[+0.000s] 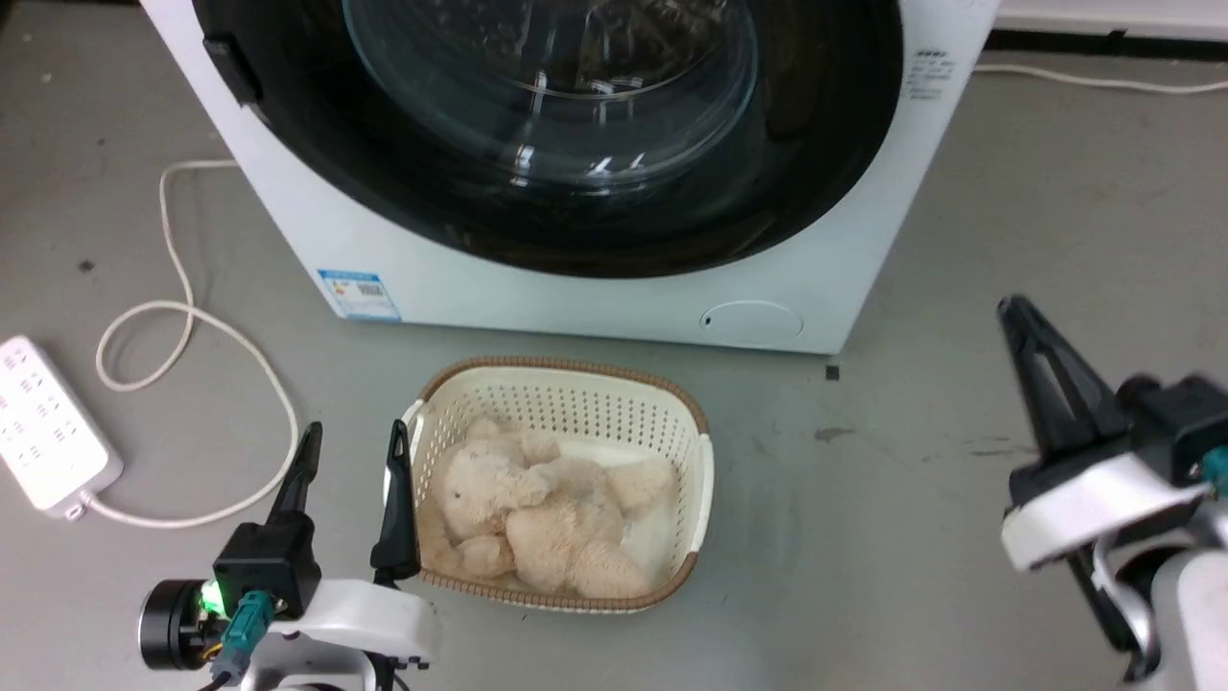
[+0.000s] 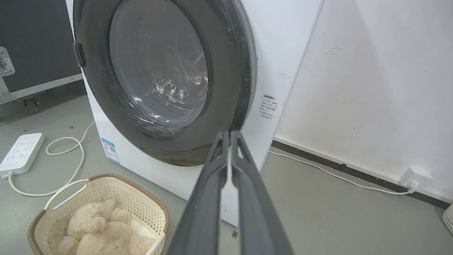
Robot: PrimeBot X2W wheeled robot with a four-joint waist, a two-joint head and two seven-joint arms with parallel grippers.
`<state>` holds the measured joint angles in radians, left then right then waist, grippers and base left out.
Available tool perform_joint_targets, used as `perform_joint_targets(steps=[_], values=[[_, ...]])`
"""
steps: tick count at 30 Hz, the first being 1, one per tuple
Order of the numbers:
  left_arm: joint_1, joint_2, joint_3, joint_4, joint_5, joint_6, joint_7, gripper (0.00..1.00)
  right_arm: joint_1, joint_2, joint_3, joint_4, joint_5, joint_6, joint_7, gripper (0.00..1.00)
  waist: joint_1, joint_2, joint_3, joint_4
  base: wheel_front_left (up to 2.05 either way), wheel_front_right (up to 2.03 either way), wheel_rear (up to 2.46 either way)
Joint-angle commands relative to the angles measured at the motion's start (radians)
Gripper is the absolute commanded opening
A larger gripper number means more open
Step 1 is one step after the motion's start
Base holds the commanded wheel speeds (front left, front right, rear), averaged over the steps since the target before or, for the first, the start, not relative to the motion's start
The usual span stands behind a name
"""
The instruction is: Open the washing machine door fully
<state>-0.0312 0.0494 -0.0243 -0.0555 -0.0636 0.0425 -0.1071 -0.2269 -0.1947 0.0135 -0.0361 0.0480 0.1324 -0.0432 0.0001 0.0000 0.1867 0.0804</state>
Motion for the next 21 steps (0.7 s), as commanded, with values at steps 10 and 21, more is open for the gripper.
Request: perform_joint_targets(steps=[10,21], values=[[-0.047,0.001,-0.02,-0.02,-0.026,0.021,-0.027,1.0,-0.196,-0.024,-0.04,0.053,0.132,-0.001,0.079,0.0,-0.0001,0.0,0.076,0.052,0.0,0.0,0.0],[-0.072,0.001,-0.036,-0.036,-0.047,0.037,-0.054,1.0,-0.456,0.024,-0.183,0.231,0.328,-0.001,0.267,0.0,-0.0001,0.0,0.14,0.101,0.0,0.0,0.0]])
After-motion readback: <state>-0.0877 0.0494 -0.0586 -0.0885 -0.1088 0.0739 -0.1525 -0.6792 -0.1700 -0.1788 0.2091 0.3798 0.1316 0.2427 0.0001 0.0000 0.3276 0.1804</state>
